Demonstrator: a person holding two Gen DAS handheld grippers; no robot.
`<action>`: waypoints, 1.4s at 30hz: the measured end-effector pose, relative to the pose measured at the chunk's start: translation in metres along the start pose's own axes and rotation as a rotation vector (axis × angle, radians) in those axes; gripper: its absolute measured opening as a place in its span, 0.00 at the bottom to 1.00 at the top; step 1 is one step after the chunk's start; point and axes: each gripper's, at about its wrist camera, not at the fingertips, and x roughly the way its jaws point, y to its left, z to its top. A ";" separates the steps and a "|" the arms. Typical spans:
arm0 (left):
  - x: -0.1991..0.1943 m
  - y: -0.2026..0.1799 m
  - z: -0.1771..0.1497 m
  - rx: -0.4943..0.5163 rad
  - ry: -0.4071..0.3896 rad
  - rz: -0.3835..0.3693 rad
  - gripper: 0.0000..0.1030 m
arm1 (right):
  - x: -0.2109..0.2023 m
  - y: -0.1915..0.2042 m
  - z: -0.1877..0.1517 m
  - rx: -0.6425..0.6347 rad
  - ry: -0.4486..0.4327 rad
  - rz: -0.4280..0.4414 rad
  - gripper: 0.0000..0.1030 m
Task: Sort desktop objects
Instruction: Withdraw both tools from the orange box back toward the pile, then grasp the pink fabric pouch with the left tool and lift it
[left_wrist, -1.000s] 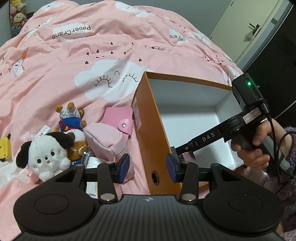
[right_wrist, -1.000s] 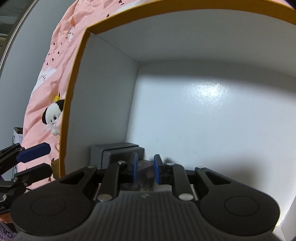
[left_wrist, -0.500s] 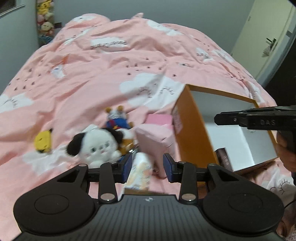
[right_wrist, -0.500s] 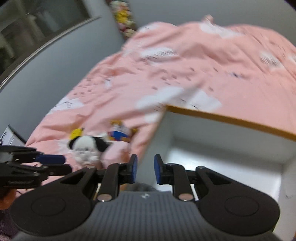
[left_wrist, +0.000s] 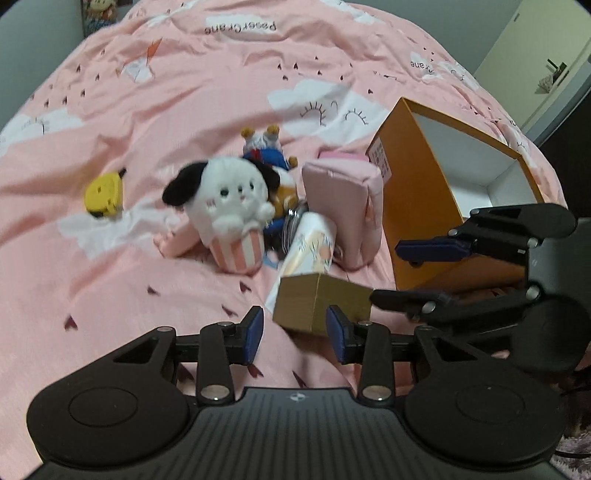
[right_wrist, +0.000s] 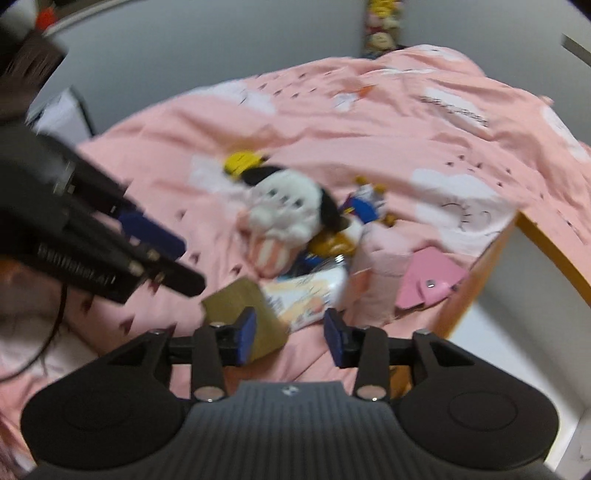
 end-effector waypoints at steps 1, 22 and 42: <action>0.001 0.000 -0.001 -0.007 0.005 -0.002 0.42 | 0.002 0.003 -0.002 -0.016 0.011 -0.010 0.43; -0.006 0.005 0.020 -0.040 -0.082 0.016 0.46 | 0.059 -0.020 0.035 -0.099 0.095 -0.323 0.39; -0.014 0.003 0.028 0.032 -0.169 0.030 0.46 | 0.021 -0.026 0.086 0.154 -0.074 -0.064 0.26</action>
